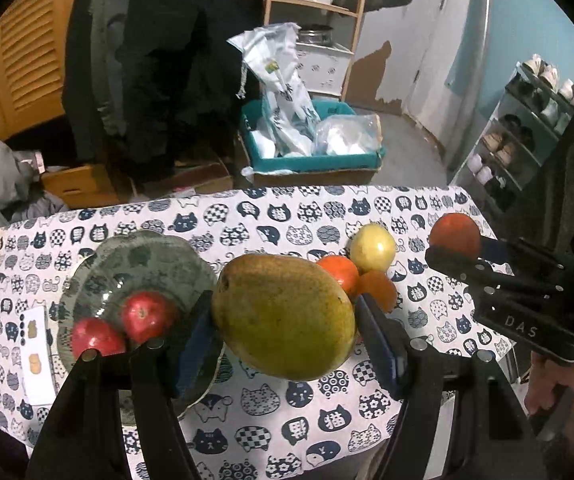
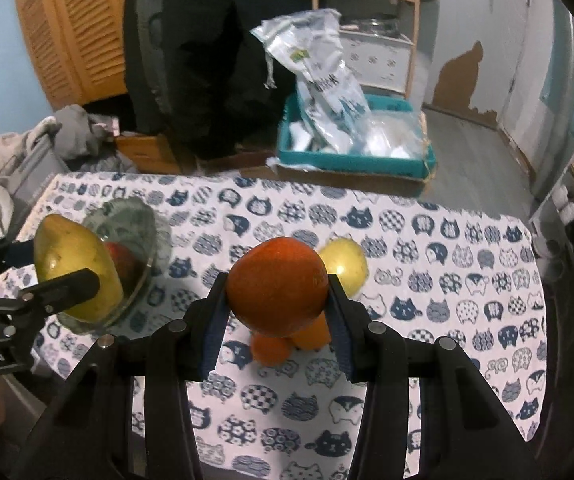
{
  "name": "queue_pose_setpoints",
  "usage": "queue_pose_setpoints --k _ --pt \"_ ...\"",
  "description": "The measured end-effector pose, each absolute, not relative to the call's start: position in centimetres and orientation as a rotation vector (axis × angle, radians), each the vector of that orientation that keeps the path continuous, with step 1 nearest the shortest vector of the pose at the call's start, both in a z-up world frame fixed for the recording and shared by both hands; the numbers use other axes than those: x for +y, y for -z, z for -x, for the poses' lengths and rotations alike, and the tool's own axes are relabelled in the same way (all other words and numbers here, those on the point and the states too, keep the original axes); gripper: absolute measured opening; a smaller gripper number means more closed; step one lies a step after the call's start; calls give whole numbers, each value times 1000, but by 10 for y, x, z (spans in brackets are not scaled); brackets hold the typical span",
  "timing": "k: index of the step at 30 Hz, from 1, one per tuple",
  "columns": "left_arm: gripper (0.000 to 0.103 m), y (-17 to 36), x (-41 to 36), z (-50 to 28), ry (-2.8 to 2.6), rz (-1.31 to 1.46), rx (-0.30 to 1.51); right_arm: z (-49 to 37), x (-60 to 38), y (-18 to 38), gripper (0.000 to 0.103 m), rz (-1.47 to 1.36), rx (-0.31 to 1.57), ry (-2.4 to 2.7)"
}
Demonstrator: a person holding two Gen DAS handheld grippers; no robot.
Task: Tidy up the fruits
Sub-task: 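Carry the pear into the green bowl and open the left tool while the right tool carries its orange there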
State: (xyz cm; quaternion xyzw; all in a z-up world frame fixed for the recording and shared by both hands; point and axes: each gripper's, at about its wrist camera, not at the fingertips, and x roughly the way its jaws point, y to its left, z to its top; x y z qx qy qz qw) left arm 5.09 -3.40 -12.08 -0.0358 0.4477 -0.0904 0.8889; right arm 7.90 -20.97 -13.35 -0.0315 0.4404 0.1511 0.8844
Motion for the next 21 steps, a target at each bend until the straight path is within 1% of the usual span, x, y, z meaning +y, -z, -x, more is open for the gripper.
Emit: queue_pose_setpoints --k 9,21 --pt "71 113 -2 -41 137 104 904 -78 -172 116 45 89 881 -379" --pt "72 116 49 -30 38 149 896 -84 -117 112 45 123 879 -460"
